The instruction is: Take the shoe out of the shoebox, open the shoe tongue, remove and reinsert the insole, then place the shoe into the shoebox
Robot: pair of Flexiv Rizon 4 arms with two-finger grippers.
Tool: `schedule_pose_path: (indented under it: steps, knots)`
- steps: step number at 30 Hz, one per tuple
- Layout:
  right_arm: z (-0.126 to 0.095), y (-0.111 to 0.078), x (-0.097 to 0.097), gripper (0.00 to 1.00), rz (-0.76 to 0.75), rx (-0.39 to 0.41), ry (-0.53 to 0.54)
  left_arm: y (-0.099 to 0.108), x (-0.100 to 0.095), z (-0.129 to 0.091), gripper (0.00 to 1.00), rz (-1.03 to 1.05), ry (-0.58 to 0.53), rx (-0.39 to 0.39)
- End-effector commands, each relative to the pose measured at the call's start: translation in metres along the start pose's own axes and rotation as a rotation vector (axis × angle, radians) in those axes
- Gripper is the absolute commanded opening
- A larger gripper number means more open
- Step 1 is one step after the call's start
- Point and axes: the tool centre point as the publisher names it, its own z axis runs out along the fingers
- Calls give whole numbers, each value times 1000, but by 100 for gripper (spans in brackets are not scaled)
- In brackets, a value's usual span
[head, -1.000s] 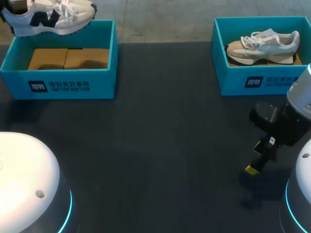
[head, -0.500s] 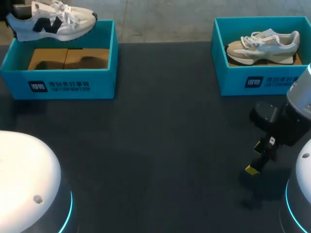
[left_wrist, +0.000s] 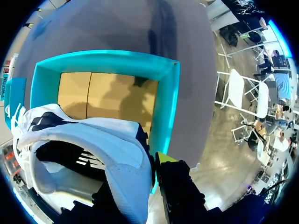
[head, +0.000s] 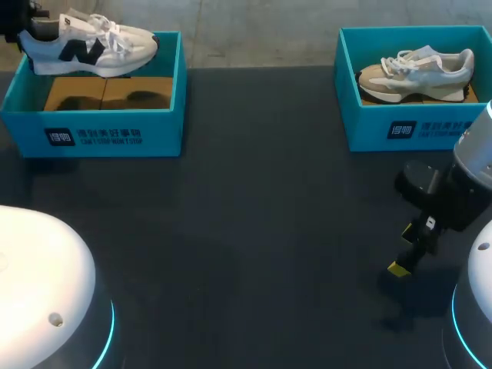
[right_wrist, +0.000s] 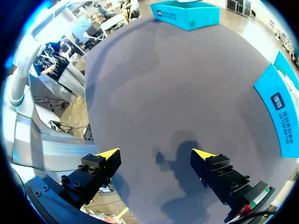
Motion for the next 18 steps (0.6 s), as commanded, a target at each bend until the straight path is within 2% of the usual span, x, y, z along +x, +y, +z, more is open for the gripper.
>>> schedule_pose_path:
  steps: [1,11,18]
  knots:
    - [1,-1,1,100,-1,-1,-2,-20,1,4,0,17,-13,-18]
    - [1,-1,1,100,-1,-1,-2,-50,4,16,0,86,-23,-2]
    - [1,-1,1,100,-1,-1,-2,-51,4,16,0,92,-22,-9]
